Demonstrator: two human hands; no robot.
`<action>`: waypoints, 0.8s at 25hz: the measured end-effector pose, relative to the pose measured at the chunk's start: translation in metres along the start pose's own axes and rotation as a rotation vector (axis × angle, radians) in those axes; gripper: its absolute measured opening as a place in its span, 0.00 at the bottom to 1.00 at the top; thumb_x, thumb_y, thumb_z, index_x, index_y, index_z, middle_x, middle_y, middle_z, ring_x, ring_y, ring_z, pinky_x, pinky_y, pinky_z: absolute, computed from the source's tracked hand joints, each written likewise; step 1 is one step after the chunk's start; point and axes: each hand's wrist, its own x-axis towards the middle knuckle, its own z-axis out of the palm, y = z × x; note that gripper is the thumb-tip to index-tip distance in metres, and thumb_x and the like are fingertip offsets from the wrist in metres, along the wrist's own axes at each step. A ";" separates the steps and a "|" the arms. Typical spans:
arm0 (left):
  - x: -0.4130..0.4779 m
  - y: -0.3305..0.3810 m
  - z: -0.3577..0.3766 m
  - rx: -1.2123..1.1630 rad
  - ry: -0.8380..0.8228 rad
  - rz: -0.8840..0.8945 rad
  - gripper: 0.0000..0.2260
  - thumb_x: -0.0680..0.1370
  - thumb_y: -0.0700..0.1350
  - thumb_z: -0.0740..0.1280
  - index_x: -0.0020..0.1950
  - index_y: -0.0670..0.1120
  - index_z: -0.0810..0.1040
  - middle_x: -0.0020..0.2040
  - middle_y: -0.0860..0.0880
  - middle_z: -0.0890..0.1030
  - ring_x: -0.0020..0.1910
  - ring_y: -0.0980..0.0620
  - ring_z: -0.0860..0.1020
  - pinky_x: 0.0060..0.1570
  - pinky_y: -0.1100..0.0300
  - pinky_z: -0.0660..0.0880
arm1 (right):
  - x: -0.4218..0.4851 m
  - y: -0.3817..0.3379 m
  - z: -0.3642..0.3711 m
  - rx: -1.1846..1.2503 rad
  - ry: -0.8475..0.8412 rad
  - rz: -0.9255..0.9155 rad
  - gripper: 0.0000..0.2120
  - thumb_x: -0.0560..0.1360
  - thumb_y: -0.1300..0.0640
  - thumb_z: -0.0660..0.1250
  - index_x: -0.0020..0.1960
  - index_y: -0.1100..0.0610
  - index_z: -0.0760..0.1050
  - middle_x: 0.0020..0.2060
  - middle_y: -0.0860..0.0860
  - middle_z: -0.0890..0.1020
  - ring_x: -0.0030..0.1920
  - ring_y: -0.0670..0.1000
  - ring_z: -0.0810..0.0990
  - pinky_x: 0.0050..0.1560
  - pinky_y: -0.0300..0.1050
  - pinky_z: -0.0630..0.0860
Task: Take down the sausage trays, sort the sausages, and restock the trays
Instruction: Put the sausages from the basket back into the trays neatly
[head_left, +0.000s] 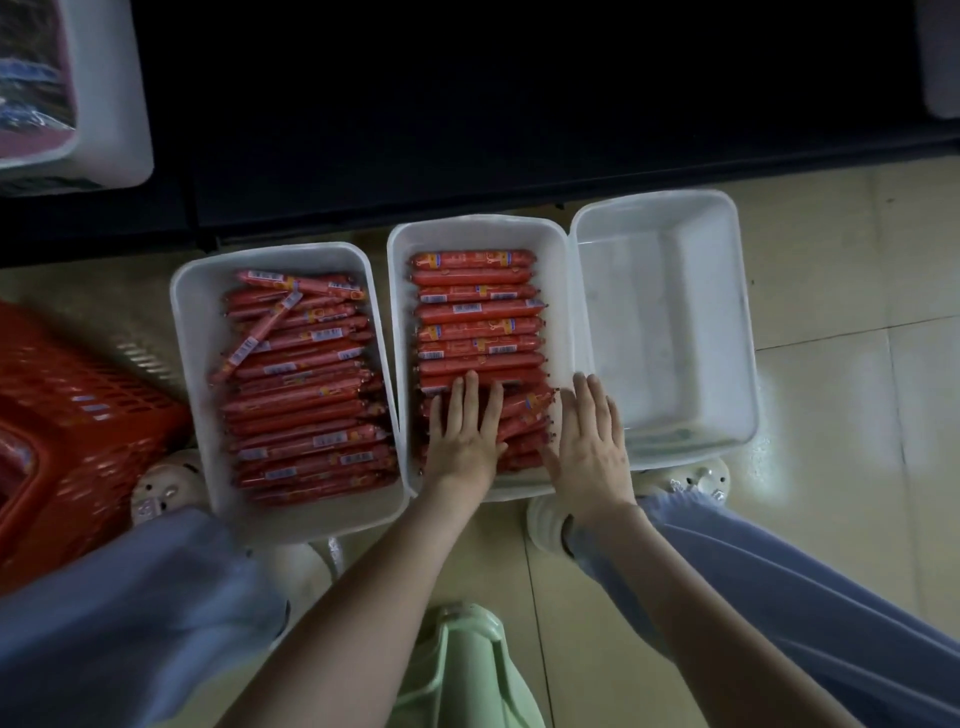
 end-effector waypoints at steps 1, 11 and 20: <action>-0.002 0.000 0.001 0.000 -0.020 0.021 0.33 0.83 0.55 0.50 0.72 0.49 0.26 0.72 0.42 0.26 0.71 0.45 0.27 0.69 0.46 0.30 | -0.002 -0.005 0.002 0.010 0.006 0.036 0.37 0.66 0.54 0.76 0.68 0.65 0.61 0.68 0.64 0.70 0.71 0.61 0.64 0.71 0.57 0.59; -0.002 -0.026 -0.001 0.234 0.150 0.169 0.30 0.83 0.53 0.51 0.71 0.52 0.29 0.69 0.46 0.25 0.71 0.46 0.27 0.66 0.44 0.27 | 0.011 -0.027 0.031 -0.051 -0.174 -0.154 0.44 0.74 0.42 0.60 0.77 0.56 0.38 0.74 0.57 0.60 0.75 0.55 0.54 0.74 0.55 0.46; 0.003 -0.025 -0.005 0.050 0.101 0.001 0.35 0.82 0.54 0.52 0.72 0.46 0.27 0.71 0.43 0.25 0.73 0.43 0.29 0.70 0.46 0.31 | 0.030 -0.031 0.028 -0.005 -0.289 -0.099 0.32 0.79 0.43 0.43 0.74 0.55 0.31 0.73 0.53 0.33 0.73 0.52 0.31 0.73 0.53 0.31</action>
